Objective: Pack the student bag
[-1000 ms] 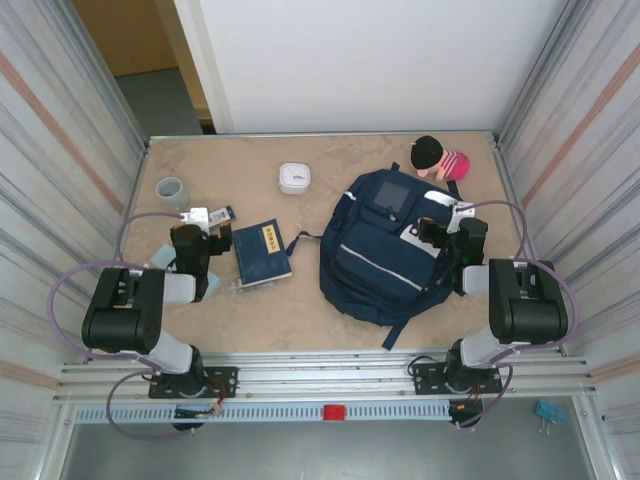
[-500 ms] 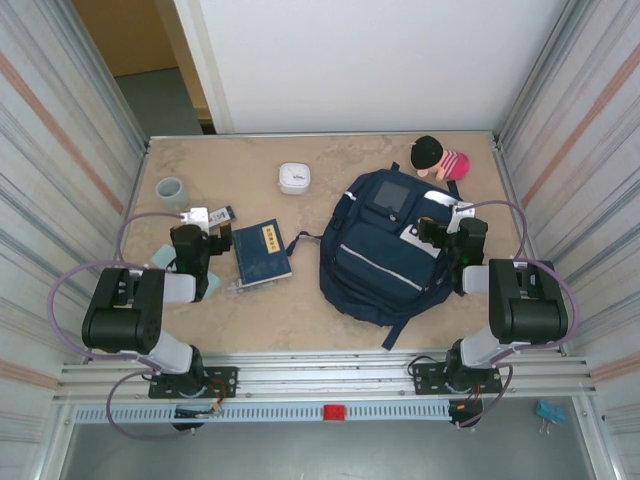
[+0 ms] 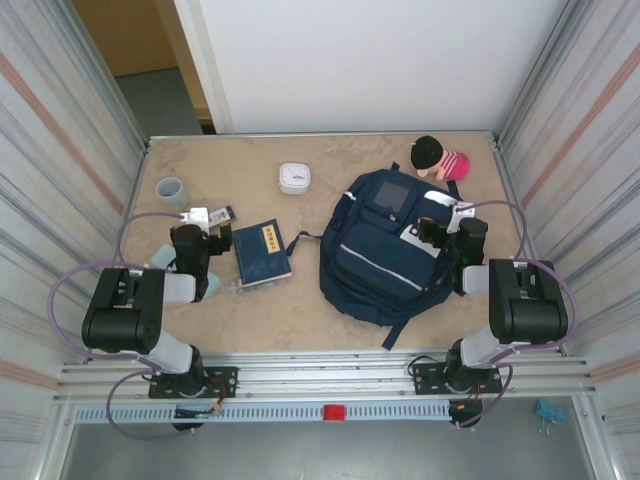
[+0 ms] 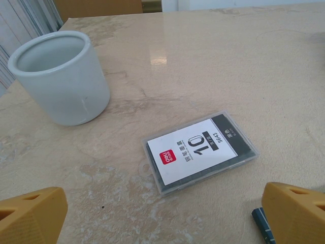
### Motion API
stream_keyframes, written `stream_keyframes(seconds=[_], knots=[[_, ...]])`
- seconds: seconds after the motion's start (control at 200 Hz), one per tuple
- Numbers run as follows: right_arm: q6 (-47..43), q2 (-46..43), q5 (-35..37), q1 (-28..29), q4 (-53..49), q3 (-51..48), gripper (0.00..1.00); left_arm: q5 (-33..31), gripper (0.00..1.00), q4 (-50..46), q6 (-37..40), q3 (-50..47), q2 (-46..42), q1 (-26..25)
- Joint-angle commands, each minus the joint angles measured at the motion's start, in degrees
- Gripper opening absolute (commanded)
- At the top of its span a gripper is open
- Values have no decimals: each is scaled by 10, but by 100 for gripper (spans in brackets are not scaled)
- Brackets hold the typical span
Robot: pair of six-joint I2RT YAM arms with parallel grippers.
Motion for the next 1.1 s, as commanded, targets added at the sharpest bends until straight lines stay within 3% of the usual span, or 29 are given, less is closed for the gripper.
stream_keyframes(seconds=[0.0,0.225,0.281,0.326,0.421,0.506,0.581,0.676,0.732,0.872,0.982,1.097], knots=[[6,-1,-5,0,-5,3,99,3,99,2,2,5,-6,0],[8,-7,-2,-1,-10,6,99,-23,97,7,11,-1,-19,-16],[6,-31,-5,-1,-74,31,99,-8,95,30,28,-16,-31,-24],[3,-62,-6,1,-144,57,99,-36,95,34,43,-22,-48,-40],[28,-155,-26,-3,-309,119,99,-68,95,-132,74,33,-135,-88],[90,-223,20,-6,-473,194,99,-9,93,-273,42,105,-188,-100],[138,-262,34,-11,-613,250,99,97,88,-386,-9,179,-207,-105],[198,-307,-52,-10,-728,263,100,169,80,-486,-61,278,-190,-149],[232,-341,-78,-5,-767,244,94,187,78,-525,-66,325,-165,-192],[310,-423,-45,-2,-782,153,92,223,73,-572,-111,391,-83,-270],[330,-451,-41,-1,-781,102,89,272,67,-523,-170,384,-22,-301],[342,-456,-47,-1,-754,75,87,279,64,-507,-206,393,39,-331]])
